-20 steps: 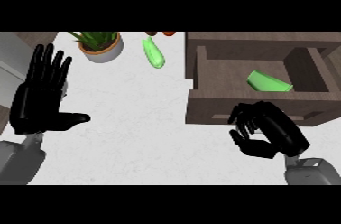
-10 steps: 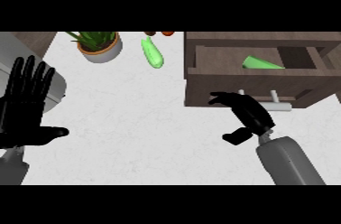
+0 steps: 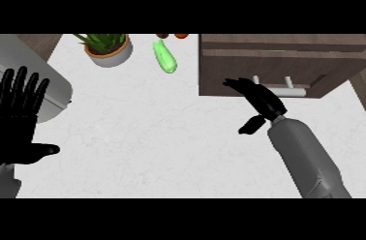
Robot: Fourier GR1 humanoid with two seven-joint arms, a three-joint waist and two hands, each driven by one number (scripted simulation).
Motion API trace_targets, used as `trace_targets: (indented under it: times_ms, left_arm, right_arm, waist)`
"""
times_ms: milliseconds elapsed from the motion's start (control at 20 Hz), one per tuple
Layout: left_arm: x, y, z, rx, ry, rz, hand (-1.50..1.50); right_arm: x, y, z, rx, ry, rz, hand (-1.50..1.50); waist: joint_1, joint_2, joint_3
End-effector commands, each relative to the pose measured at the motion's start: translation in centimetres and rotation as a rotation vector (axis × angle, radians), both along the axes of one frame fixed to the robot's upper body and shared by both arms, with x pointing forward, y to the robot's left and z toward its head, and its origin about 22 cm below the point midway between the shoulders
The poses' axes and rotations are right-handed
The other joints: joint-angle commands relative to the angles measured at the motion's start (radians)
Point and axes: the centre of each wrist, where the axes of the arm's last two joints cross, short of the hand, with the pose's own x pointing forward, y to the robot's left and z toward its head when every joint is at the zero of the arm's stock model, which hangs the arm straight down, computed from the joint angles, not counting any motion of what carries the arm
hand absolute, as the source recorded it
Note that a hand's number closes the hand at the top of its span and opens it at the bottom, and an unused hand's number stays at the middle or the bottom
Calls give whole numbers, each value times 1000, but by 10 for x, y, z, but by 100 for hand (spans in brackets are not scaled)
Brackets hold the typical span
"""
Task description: Pick up the cup, place it into the drawer and close the drawer
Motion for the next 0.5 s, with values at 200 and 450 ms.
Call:
trace_targets:
  times_ms: [200, 450]
  left_arm:
    - [5, -18, -11, -14, 3, -37, -150]
    - [4, -2, -4, -5, 0, -48, -150]
  right_arm:
    - [38, -30, 13, 25, 58, -26, -150]
    - [49, -47, 29, 1, 79, -39, -150]
  waist:
    - [17, 15, 4]
    - [45, 24, 5]
